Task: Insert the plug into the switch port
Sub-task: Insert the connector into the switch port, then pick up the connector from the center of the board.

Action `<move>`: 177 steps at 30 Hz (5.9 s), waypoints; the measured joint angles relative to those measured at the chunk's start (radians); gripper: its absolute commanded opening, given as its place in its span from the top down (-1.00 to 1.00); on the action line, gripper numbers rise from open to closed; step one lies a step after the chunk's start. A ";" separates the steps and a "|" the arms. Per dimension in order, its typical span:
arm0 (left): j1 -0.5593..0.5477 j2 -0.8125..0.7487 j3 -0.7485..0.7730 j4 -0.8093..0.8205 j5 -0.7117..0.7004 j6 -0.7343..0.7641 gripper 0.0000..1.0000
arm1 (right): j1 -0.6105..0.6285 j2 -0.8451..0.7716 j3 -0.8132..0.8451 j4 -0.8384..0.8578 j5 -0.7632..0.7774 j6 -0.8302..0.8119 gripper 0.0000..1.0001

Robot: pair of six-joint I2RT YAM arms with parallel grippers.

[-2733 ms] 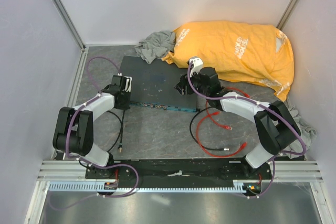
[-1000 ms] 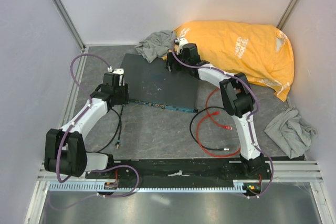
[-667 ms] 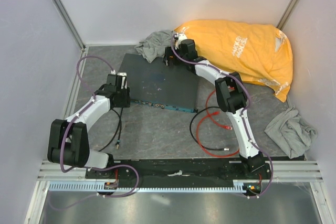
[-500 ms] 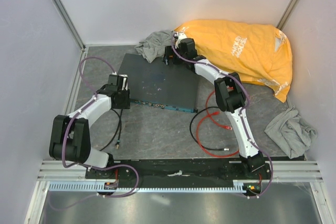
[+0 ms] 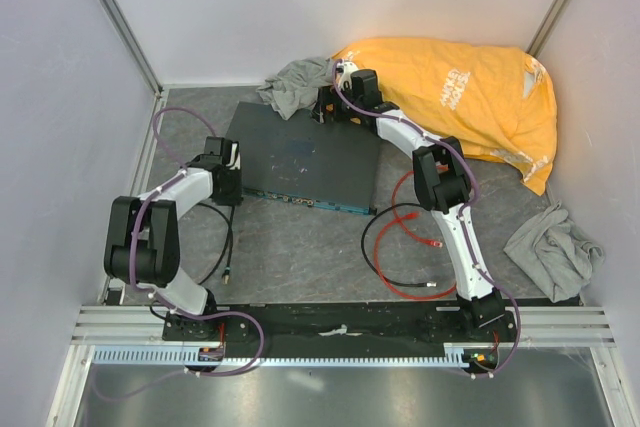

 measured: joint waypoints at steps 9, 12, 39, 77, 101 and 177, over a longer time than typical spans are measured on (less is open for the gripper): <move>0.008 0.023 0.013 -0.011 0.000 0.006 0.97 | -0.006 0.000 0.000 0.000 -0.026 -0.003 -0.95; 0.006 0.041 0.034 -0.033 0.004 0.012 0.97 | -0.007 0.000 0.000 -0.001 -0.035 -0.005 -0.94; 0.010 0.101 0.120 -0.116 0.041 0.056 0.97 | -0.024 0.005 0.000 -0.017 -0.135 -0.095 -0.94; -0.022 -0.066 0.111 0.105 -0.045 0.089 -0.34 | -0.027 -0.254 -0.266 -0.163 -0.066 -0.179 -0.96; -0.070 -1.035 -0.201 0.051 0.094 -0.023 -0.87 | -0.111 -1.098 -1.081 -0.382 0.507 0.160 -0.78; -0.197 -1.061 -0.227 0.008 0.076 -0.022 -0.79 | -0.243 -1.118 -1.340 -0.404 0.306 0.400 -0.12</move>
